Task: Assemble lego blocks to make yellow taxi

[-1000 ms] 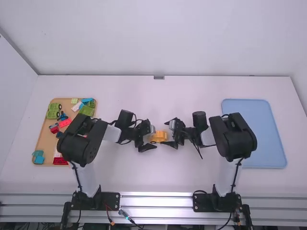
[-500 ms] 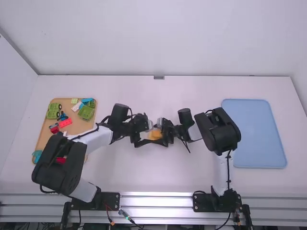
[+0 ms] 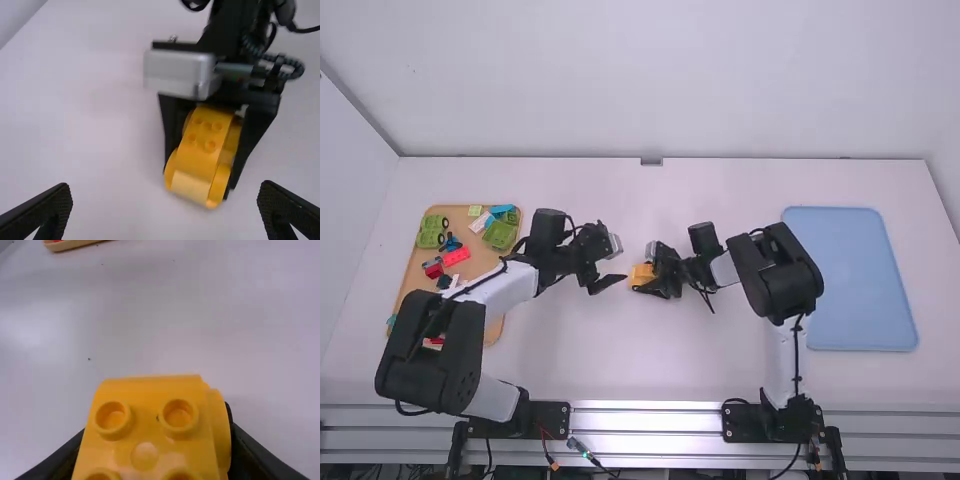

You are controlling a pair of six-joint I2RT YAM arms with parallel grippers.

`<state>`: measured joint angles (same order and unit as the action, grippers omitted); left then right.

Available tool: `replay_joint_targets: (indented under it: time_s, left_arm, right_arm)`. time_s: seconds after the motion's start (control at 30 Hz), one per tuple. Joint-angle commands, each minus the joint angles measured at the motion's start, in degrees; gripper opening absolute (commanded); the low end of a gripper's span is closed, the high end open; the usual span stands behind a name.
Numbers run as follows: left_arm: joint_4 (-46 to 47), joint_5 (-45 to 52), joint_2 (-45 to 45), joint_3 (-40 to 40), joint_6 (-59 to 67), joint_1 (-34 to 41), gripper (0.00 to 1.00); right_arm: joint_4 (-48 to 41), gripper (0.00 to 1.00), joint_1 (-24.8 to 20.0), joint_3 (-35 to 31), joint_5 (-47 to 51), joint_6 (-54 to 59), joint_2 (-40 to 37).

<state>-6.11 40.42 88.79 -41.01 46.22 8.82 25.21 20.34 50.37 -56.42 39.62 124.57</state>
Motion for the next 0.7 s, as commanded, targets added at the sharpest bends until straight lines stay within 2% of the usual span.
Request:
replay_joint_targets:
  time_s: [0.0,0.13,0.17,0.3,0.37,0.47,0.57,0.6,0.67]
  left_arm:
    - [-0.11,0.63,-1.49,0.48,-1.79,-1.05,0.99]
    - [-0.35,0.44,-1.49,0.48,-0.85,-1.22,0.99]
    - [-0.33,0.42,-1.49,0.48,0.26,-1.20,0.99]
    - [-0.39,0.42,-1.49,0.46,2.29,-1.20,0.99]
    - [-0.72,0.39,-1.49,0.46,2.21,-1.22,0.99]
    - [-2.21,0.44,-1.49,0.48,2.03,-1.22,0.99]
    - [-3.87,0.44,-1.49,0.48,2.01,-1.20,0.99]
    - [-4.07,0.46,-1.49,0.48,2.03,-1.20,0.99]
    - [-5.44,0.48,-1.49,0.48,2.03,-1.22,0.99]
  right_arm:
    - [-4.33,0.29,-2.84,-0.31,4.42,1.09,-3.45]
    - [-15.67,0.29,-7.56,-0.48,13.90,5.05,-12.50]
    - [-18.91,0.29,-9.27,-0.52,19.19,5.49,-15.85]
    - [-25.20,0.24,-14.62,-0.52,32.22,5.20,-23.34]
    - [-26.86,0.24,-17.53,-0.52,35.67,5.14,-25.62]
    - [-27.12,0.25,-25.05,-0.52,39.71,0.55,-28.28]
    - [-25.03,0.31,-32.37,-0.63,40.17,-2.51,-28.06]
    - [-24.79,0.31,-33.22,-0.63,40.04,-2.89,-27.96]
    - [-22.53,0.33,-39.04,-0.63,39.50,-7.52,-26.86]
